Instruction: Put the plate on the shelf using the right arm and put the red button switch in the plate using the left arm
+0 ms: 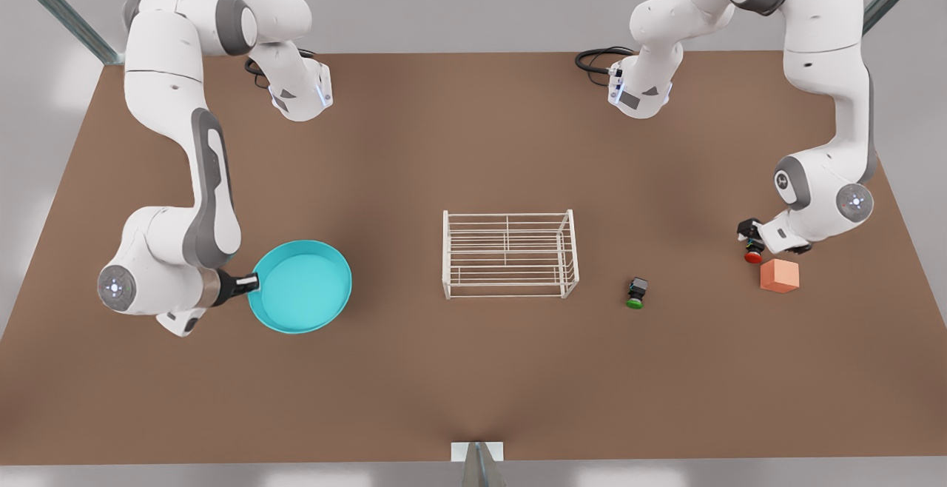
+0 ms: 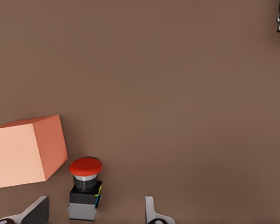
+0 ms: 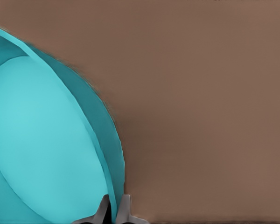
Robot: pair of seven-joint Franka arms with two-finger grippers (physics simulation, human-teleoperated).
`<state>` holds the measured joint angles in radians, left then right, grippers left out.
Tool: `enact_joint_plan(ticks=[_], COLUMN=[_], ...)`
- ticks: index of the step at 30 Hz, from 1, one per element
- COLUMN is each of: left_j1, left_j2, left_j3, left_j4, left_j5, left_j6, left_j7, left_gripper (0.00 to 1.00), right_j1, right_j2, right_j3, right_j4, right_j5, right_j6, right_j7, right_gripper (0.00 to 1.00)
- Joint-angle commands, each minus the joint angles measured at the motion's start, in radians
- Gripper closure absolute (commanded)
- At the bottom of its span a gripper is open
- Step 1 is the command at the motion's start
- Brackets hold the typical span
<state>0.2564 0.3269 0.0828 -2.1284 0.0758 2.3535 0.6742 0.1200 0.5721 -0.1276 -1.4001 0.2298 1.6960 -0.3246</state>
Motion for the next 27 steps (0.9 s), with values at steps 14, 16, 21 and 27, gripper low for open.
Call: enact_joint_plan(ticks=[14,16,21,27], left_j1=[0.034,0.046,0.047,0.06], left_j2=[0.061,0.067,0.072,0.095], left_j3=[0.0,0.0,0.0,0.0], left_j4=[-0.015,-0.013,-0.015,-0.057], left_j5=[0.002,0.002,0.002,0.002], left_j6=[0.161,0.168,0.175,0.254], left_j7=[0.096,0.111,0.11,0.111], left_gripper=[0.0,0.0,0.0,0.0], right_j1=[0.268,0.313,0.397,0.517], right_j2=[-0.067,-0.064,-0.041,-0.001], right_j3=[0.008,0.01,0.01,-0.007], right_j4=[0.102,0.131,0.159,0.187], right_j5=[0.006,0.026,0.068,0.074], right_j6=[-0.22,-0.217,-0.177,-0.079], right_j7=[0.679,0.769,0.947,1.164], right_gripper=[0.82,0.82,0.82,0.82])
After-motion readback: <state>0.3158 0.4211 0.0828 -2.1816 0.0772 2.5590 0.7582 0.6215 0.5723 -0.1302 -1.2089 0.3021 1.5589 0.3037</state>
